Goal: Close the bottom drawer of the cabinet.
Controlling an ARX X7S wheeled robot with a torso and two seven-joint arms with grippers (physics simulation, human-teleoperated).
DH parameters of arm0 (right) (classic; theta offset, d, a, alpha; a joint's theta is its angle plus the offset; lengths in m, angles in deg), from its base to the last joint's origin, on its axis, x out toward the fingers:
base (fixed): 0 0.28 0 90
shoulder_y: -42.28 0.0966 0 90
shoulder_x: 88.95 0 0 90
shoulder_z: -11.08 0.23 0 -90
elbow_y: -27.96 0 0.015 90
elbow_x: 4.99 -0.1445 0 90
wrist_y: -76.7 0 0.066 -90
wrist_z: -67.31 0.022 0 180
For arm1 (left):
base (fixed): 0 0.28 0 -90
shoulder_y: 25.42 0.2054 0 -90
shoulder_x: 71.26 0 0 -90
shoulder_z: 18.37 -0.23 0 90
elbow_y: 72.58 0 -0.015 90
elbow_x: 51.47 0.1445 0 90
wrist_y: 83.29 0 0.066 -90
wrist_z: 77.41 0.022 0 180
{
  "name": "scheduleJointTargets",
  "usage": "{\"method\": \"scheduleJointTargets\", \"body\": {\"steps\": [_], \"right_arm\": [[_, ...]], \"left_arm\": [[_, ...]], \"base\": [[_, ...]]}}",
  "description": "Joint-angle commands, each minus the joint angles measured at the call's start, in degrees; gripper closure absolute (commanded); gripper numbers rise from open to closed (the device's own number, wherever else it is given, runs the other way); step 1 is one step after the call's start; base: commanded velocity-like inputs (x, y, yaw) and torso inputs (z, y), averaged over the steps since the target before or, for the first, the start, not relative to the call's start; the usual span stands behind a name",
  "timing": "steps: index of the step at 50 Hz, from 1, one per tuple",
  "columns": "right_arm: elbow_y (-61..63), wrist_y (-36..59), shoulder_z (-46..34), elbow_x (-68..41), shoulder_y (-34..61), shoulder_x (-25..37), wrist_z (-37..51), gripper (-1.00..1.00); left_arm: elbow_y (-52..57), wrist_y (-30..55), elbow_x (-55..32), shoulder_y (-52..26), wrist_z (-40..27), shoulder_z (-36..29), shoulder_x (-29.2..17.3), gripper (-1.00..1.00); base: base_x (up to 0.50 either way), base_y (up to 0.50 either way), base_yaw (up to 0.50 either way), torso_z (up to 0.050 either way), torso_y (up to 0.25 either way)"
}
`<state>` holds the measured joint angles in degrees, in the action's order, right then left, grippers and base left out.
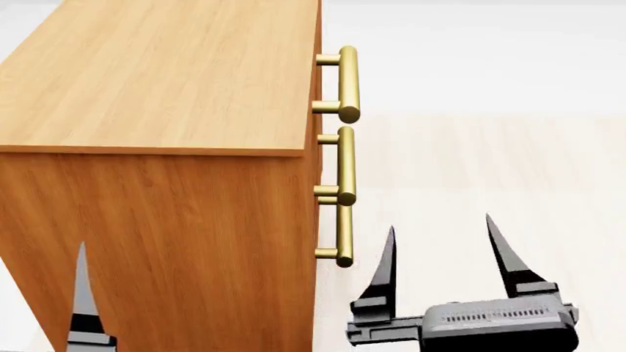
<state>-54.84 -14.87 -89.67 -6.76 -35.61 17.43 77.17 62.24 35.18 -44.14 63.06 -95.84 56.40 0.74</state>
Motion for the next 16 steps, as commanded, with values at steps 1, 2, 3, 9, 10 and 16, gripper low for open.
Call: {"method": "scheduleJointTargets", "body": {"steps": [1, 2, 3, 9, 10, 16], "right_arm": [[28.5, 7.9, 4.5, -3.9, -6.7, 1.8, 4.4, -1.0], [32.6, 10.7, 4.6, -4.0, -6.4, 2.0, 4.9, -1.0], [35.2, 12.1, 4.5, -4.3, -6.1, 2.2, 4.9, -1.0], [52.8, 22.9, 3.1, -4.5, -3.1, 3.4, 7.8, -1.0], [52.8, 20.8, 0.8, -5.6, -2.5, 7.5, 12.1, -1.0], [52.8, -1.1, -46.8, -21.4, 39.6, 51.3, 63.7, -1.0]], "left_arm": [[6.0, 3.6, 0.8, -0.6, -0.4, -0.2, 0.6, -1.0], [7.4, 4.3, 1.0, -0.7, -0.4, -0.2, 0.6, -1.0], [8.1, 4.9, 1.2, -0.8, -0.4, -0.2, 0.6, -1.0], [15.1, 7.5, 9.4, -1.3, 0.5, -2.6, 1.3, -1.0], [15.2, 4.4, 14.9, 0.2, 6.7, -0.6, 6.3, -1.0], [15.2, -8.1, 21.5, 3.7, 17.8, 5.0, 18.0, -1.0]], "base": [[0.0, 0.0, 0.0, 0.0, 0.0], [0.0, 0.0, 0.0, 0.0, 0.0], [0.0, 0.0, 0.0, 0.0, 0.0], [0.0, 0.0, 0.0, 0.0, 0.0], [0.0, 0.0, 0.0, 0.0, 0.0], [0.0, 0.0, 0.0, 0.0, 0.0]]}}
